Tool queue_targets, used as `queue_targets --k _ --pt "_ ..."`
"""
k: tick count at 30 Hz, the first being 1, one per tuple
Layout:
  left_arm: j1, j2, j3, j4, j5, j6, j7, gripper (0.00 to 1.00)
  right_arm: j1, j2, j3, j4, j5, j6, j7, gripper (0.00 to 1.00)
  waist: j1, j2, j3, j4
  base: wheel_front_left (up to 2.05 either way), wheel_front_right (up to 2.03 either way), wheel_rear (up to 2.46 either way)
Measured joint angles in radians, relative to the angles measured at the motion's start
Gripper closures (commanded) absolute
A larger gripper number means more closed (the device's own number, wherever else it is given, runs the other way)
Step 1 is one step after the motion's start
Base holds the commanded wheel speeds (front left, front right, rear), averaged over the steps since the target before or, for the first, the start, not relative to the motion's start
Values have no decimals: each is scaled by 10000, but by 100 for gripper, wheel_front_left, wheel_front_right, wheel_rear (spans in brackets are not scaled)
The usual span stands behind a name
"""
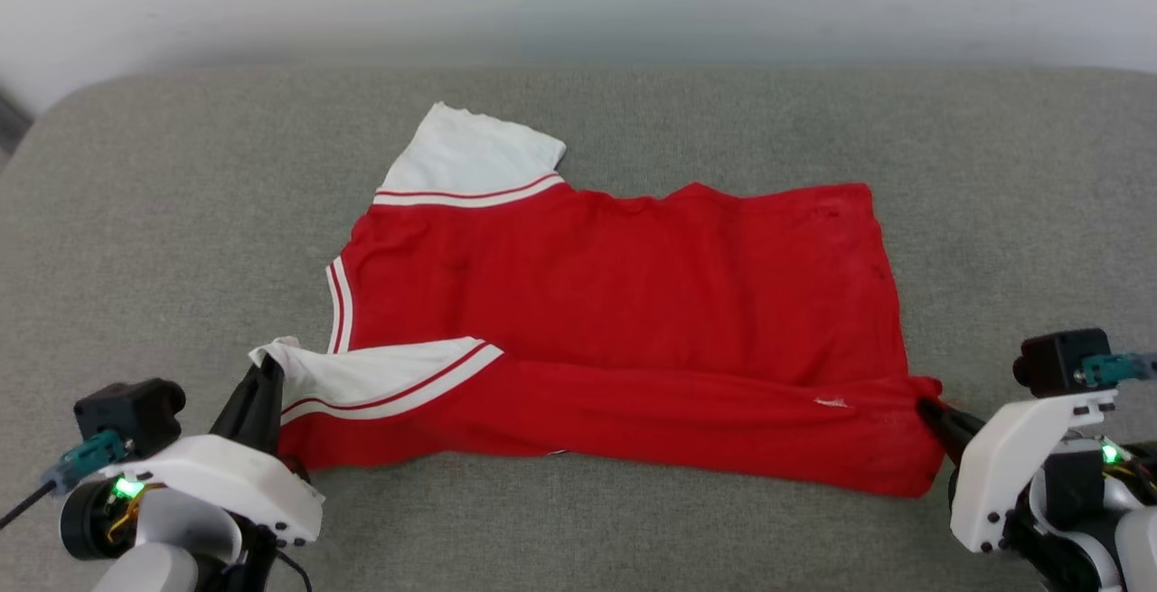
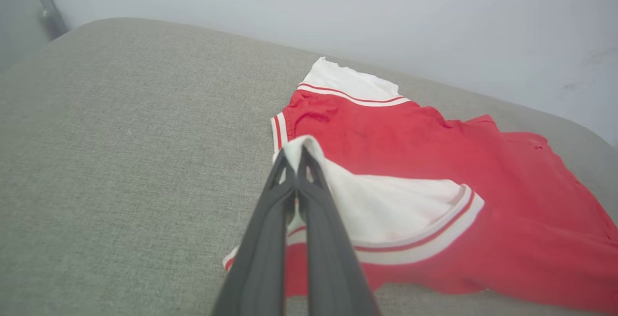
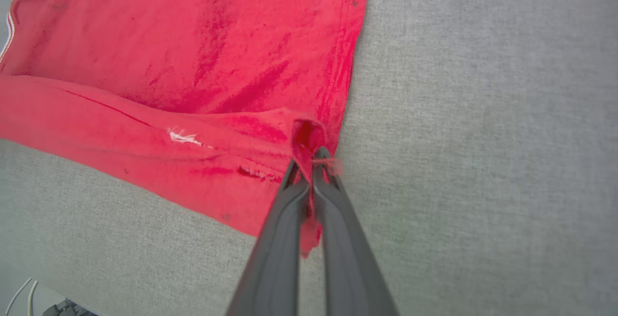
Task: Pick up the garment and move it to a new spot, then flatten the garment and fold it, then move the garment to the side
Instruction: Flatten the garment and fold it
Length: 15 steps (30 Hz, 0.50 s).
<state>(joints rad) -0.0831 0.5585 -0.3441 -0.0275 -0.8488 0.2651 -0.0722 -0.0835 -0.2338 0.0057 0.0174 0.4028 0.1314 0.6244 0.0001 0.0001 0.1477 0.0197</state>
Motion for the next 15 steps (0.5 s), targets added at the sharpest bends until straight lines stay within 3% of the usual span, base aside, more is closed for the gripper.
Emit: queue_targets --k 9,10,11,12,13,14,15 --pt "-1368 -370 -554 1739 67 -769 324 100 -1814 -253 767 1693 -69 0 -662 100 1 0 1203 -118 0 0 0" --pt "-1468 -412 -633 1946 58 -865 359 100 -1916 -276 832 1912 -65 -2 -813 96 1 0 1299 -114 0 0 0" --pt "-1549 -470 -711 2148 -10 -968 470 100 -2017 -288 907 2121 -71 -2 -961 74 1 0 1379 -108 0 0 0" --pt "-1607 -577 -731 2360 -102 -1028 520 87 -2093 -330 1001 2307 -88 -2 -1062 52 1 0 1437 -96 0 0 0" --pt "-1659 -667 -777 2527 -178 -1127 554 69 -2173 -339 1032 2506 -56 0 -1152 0 1 0 1471 -79 0 0 0" --pt "-1708 -738 -805 2686 -232 -1212 594 55 -2240 -343 1118 2661 -52 0 -1275 0 1 0 1483 -66 0 0 0" --pt "-1755 -796 -802 2846 -288 -1281 591 28 -2282 -345 1197 2800 -52 2 -1415 0 1 0 1476 -63 0 0 0"
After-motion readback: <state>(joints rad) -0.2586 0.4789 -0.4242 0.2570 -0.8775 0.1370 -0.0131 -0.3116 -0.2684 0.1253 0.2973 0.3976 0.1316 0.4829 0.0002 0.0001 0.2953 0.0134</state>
